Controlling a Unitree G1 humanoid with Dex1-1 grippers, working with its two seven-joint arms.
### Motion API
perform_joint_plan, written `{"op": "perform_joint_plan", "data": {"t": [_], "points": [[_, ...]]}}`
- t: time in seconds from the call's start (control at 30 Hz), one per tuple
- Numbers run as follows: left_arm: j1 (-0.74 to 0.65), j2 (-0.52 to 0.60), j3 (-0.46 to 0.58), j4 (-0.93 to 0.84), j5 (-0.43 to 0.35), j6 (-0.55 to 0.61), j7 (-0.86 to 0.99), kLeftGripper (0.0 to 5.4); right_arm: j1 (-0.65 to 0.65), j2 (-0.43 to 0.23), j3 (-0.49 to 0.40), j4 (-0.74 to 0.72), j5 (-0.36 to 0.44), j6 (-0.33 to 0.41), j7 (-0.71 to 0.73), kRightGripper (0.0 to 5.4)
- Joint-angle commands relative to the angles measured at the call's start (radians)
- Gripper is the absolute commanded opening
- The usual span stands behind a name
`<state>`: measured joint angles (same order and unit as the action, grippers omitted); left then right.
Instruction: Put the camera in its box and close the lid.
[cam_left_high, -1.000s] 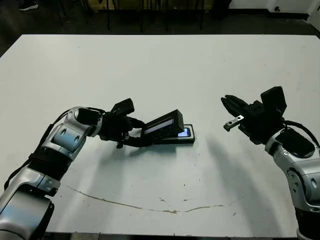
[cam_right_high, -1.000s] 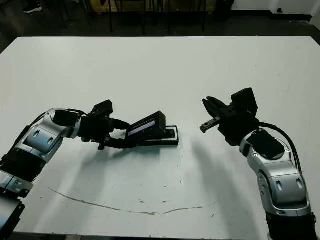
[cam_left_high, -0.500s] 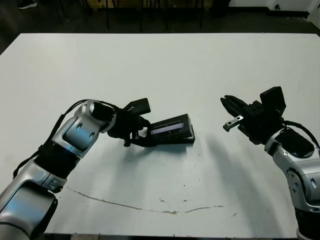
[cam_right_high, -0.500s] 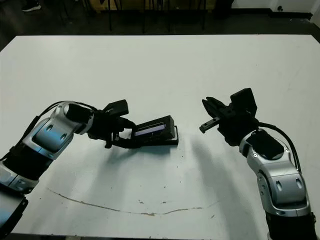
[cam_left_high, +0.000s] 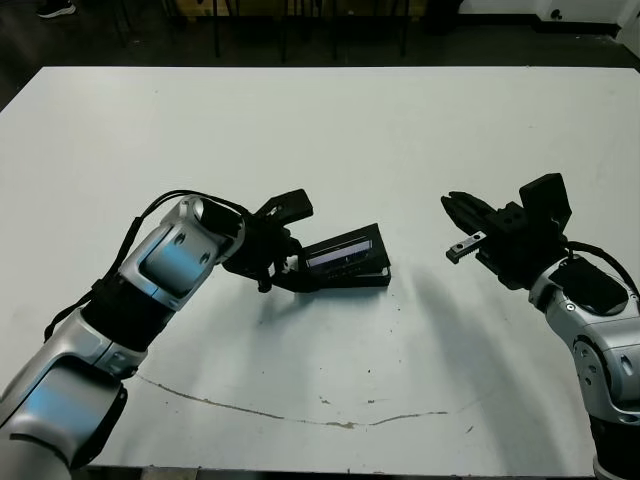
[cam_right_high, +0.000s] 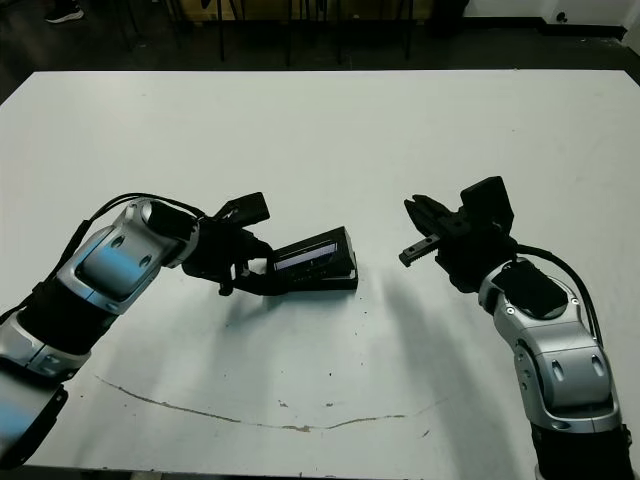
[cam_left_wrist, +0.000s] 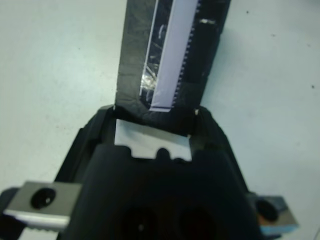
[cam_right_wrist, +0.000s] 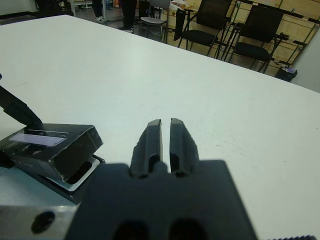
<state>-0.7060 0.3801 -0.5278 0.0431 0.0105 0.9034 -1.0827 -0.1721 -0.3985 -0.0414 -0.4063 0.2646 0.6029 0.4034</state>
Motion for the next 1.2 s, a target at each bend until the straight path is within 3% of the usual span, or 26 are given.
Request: {"op": "perform_joint_plan", "data": {"t": [0.03,0.23,0.47,0.97,1.2], "points": [[0.0,-0.069,-0.064,-0.025,-0.048,0.07,-0.002,2.5,0.005,-0.003,0.007,0.012,-0.007,0.001,-0.003,0.0],[-0.037,-0.075,-0.134,-0.066,-0.041,0.134,0.029,2.5,0.005,0.001,0.012,0.003,-0.012,0.012,-0.016,0.0],[-0.089,-0.083,-0.213,-0.066,-0.027,0.087,0.015,2.5,0.009,-0.001,0.02,-0.004,-0.012,0.016,-0.027,0.0],[-0.119,-0.092,-0.262,-0.02,0.007,0.014,0.03,2.5,0.022,-0.005,0.02,0.001,-0.012,-0.016,-0.017,0.0],[-0.12,-0.059,-0.292,-0.052,0.069,-0.059,0.043,2.5,0.021,0.003,0.019,-0.004,-0.001,-0.005,-0.022,0.0]]}}
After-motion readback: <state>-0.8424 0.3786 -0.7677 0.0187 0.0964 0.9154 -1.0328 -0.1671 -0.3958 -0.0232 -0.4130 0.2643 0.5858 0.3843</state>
